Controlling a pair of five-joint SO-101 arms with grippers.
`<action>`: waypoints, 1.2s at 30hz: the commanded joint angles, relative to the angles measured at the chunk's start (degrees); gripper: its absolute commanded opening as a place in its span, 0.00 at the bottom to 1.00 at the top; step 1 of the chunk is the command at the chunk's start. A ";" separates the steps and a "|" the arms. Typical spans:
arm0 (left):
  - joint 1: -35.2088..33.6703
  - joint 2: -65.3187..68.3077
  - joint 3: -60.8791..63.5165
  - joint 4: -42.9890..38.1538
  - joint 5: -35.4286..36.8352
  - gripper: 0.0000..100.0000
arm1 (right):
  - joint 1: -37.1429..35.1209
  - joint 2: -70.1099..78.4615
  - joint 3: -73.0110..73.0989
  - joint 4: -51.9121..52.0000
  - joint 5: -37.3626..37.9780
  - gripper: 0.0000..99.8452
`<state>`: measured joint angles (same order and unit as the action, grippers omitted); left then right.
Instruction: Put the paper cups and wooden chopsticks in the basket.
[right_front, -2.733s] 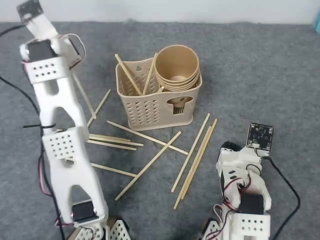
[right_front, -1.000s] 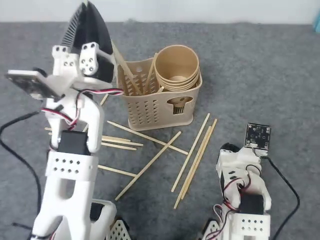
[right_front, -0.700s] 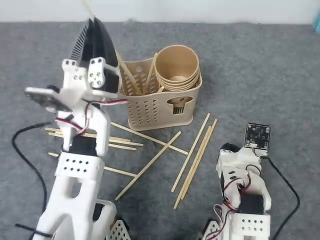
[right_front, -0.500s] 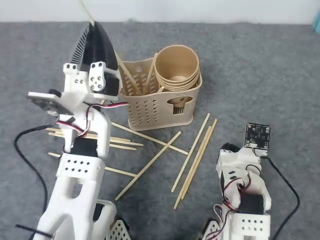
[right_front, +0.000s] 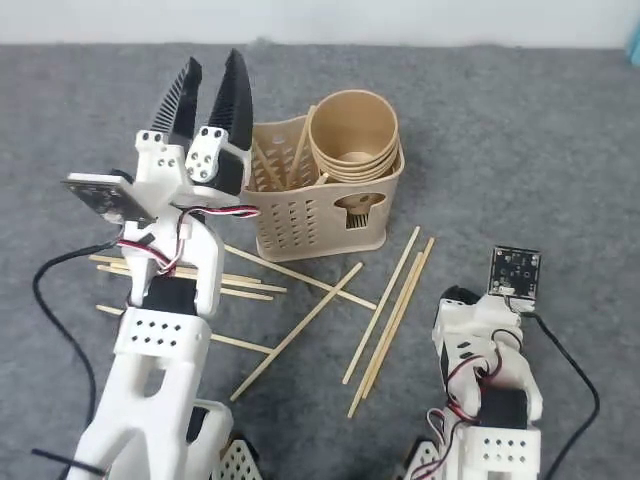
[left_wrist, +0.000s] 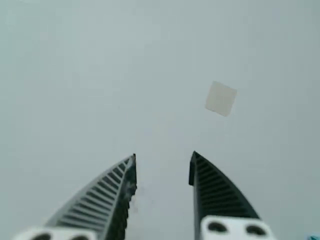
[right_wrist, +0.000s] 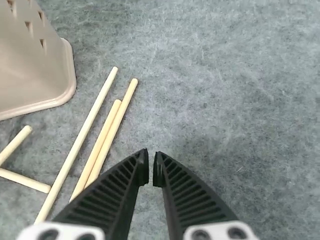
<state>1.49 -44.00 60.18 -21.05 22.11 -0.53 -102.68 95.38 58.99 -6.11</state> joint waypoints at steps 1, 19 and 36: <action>-2.73 -2.20 -0.48 0.88 0.09 0.17 | 0.48 -0.57 1.05 0.13 0.70 0.04; -16.44 -1.49 -16.92 47.82 0.09 0.17 | 0.40 -0.40 1.05 0.13 0.79 0.04; -17.76 42.99 -43.91 79.65 -18.99 0.17 | 0.48 -0.31 1.05 0.22 0.79 0.04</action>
<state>-16.35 -10.59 21.67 58.24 7.69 -0.53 -102.68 95.38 58.99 -6.11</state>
